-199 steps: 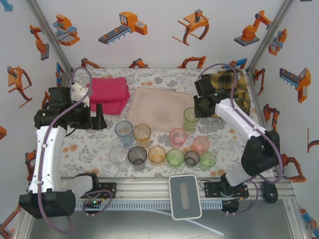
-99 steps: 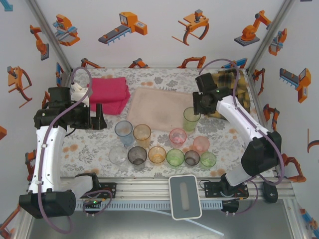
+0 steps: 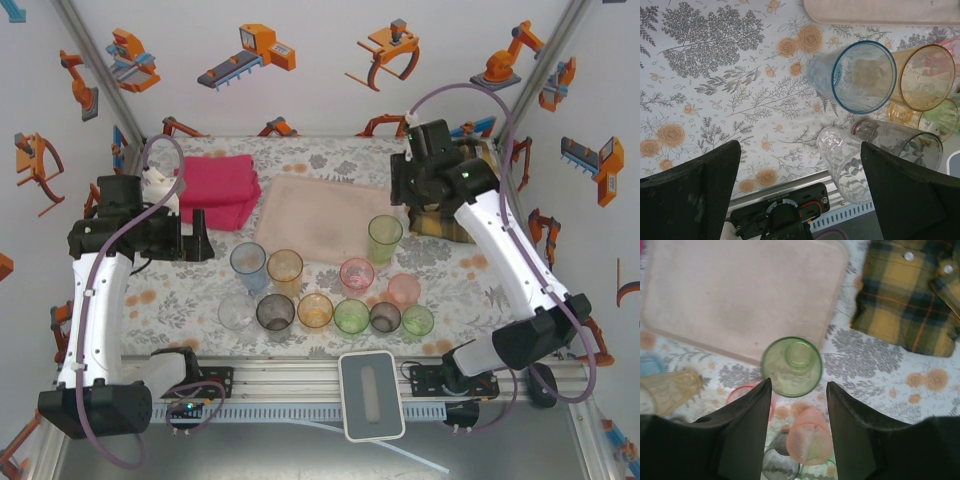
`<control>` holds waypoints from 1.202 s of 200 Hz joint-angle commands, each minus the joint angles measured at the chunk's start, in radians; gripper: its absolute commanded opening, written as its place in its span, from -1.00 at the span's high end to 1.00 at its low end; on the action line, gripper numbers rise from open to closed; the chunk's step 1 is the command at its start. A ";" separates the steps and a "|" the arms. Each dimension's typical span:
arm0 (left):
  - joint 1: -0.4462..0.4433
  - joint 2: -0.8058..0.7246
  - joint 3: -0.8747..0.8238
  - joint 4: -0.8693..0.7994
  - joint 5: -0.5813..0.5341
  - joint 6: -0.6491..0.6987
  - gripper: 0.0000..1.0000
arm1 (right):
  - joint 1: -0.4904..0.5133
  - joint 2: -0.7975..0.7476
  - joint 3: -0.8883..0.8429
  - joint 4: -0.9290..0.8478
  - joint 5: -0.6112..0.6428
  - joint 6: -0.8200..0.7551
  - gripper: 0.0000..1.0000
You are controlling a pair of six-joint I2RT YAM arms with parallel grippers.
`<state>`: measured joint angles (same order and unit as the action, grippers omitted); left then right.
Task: Place the glasses into the tray
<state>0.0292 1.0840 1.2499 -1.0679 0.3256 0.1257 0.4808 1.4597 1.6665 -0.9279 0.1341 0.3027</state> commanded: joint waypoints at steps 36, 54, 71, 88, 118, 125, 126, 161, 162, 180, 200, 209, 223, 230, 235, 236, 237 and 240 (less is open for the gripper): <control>0.015 -0.002 0.017 -0.020 0.008 0.019 -0.94 | 0.271 0.169 0.148 -0.026 -0.092 0.008 0.07; 0.017 -0.006 0.011 -0.015 0.010 0.019 -0.94 | 0.335 0.223 0.166 -0.016 -0.111 0.013 0.07; 0.017 -0.008 0.011 -0.015 0.012 0.019 -0.94 | 0.378 0.266 0.174 -0.009 -0.135 0.007 0.07; 0.017 -0.007 0.011 -0.015 0.016 0.017 -0.94 | 0.409 0.297 0.171 0.001 -0.155 0.010 0.07; 0.019 -0.009 0.006 -0.014 0.020 0.015 -0.94 | 0.436 0.328 0.150 0.038 -0.179 0.030 0.07; 0.019 -0.009 0.005 -0.013 0.021 0.014 -0.94 | 0.439 0.333 0.143 0.048 -0.190 0.033 0.07; 0.019 -0.009 0.005 -0.013 0.021 0.015 -0.94 | 0.439 0.334 0.143 0.049 -0.191 0.034 0.07; 0.021 -0.013 0.005 -0.013 0.024 0.014 -0.94 | 0.453 0.381 0.148 0.055 -0.196 0.035 0.08; 0.020 -0.013 0.005 -0.013 0.023 0.015 -0.94 | 0.453 0.382 0.148 0.055 -0.196 0.035 0.08; 0.022 -0.014 0.004 -0.014 0.023 0.013 -0.94 | 0.457 0.401 0.151 0.055 -0.188 0.037 0.08; 0.024 -0.017 0.001 -0.013 0.026 0.013 -0.94 | 0.460 0.421 0.148 0.063 -0.194 0.039 0.08; 0.023 -0.017 0.002 -0.013 0.029 0.012 -0.94 | 0.462 0.432 0.150 0.064 -0.193 0.038 0.09; 0.025 -0.017 0.004 -0.013 0.029 0.011 -0.94 | 0.465 0.449 0.154 0.056 -0.179 0.038 0.09; 0.025 -0.017 0.003 -0.013 0.030 0.012 -0.94 | 0.465 0.455 0.155 0.052 -0.169 0.038 0.10; 0.025 -0.017 0.003 -0.013 0.031 0.011 -0.94 | 0.467 0.459 0.153 0.050 -0.164 0.038 0.10; 0.025 -0.017 0.003 -0.012 0.032 0.011 -0.94 | 0.467 0.460 0.154 0.049 -0.163 0.038 0.10; 0.025 -0.017 0.003 -0.012 0.032 0.011 -0.94 | 0.467 0.460 0.153 0.049 -0.162 0.038 0.10; 0.025 -0.017 0.003 -0.013 0.031 0.011 -0.94 | 0.466 0.462 0.151 0.049 -0.159 0.038 0.10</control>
<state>0.0475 1.0836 1.2499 -1.0695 0.3347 0.1284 0.9394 1.9034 1.8088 -0.8745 -0.0441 0.3256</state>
